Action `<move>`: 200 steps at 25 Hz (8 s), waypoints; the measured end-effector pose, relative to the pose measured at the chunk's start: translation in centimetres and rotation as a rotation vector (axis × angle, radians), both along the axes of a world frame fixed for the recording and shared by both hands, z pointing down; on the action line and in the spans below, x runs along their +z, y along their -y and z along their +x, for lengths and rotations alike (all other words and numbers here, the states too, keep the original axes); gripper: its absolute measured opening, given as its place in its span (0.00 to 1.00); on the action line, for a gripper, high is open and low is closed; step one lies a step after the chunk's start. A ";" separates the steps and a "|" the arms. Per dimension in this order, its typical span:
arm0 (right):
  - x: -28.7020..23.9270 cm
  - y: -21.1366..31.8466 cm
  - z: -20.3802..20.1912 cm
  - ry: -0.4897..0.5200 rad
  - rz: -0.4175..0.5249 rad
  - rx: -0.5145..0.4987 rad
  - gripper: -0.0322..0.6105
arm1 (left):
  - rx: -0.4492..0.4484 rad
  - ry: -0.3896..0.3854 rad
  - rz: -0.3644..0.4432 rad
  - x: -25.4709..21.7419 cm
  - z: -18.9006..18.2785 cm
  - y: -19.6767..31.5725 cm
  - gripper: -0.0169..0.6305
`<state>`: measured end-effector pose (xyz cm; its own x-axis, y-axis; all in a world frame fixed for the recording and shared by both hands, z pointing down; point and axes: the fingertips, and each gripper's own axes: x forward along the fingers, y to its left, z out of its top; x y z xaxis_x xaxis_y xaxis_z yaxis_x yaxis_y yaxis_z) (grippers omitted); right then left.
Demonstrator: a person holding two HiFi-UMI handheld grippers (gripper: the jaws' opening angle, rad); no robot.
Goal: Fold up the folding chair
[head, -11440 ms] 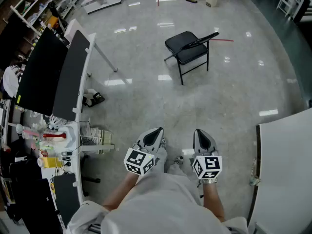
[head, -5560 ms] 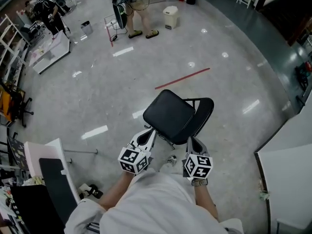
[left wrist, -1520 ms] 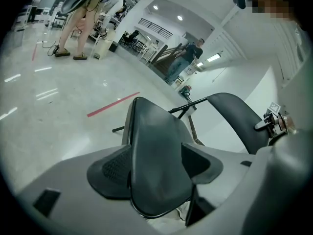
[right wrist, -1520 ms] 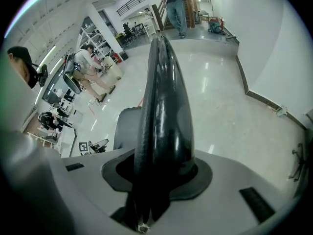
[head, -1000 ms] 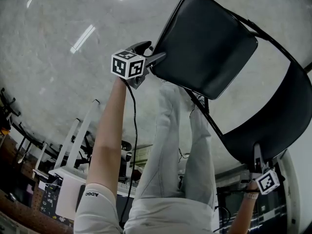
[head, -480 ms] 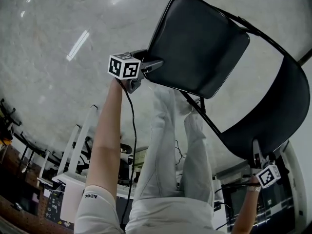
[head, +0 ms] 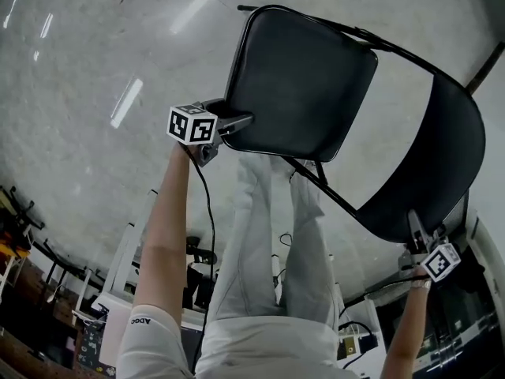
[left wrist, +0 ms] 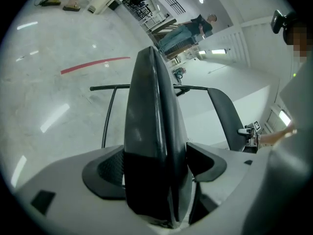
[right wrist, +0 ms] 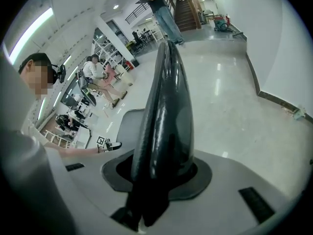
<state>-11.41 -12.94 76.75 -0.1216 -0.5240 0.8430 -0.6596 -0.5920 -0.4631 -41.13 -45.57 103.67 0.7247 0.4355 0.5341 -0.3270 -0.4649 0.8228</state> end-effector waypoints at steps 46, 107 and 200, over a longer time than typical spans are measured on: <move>-0.8 -11.2 10.7 0.050 -0.016 0.094 0.28 | 0.181 0.179 0.155 -12.6 11.8 -15.4 0.50; -16.5 -7.2 8.5 -0.263 0.008 0.118 0.23 | 0.622 0.181 0.468 -22.5 32.4 -40.6 0.50; -17.2 -9.2 8.1 -0.192 -0.024 0.070 0.13 | 2.958 -0.485 0.981 -43.8 43.0 -35.7 0.12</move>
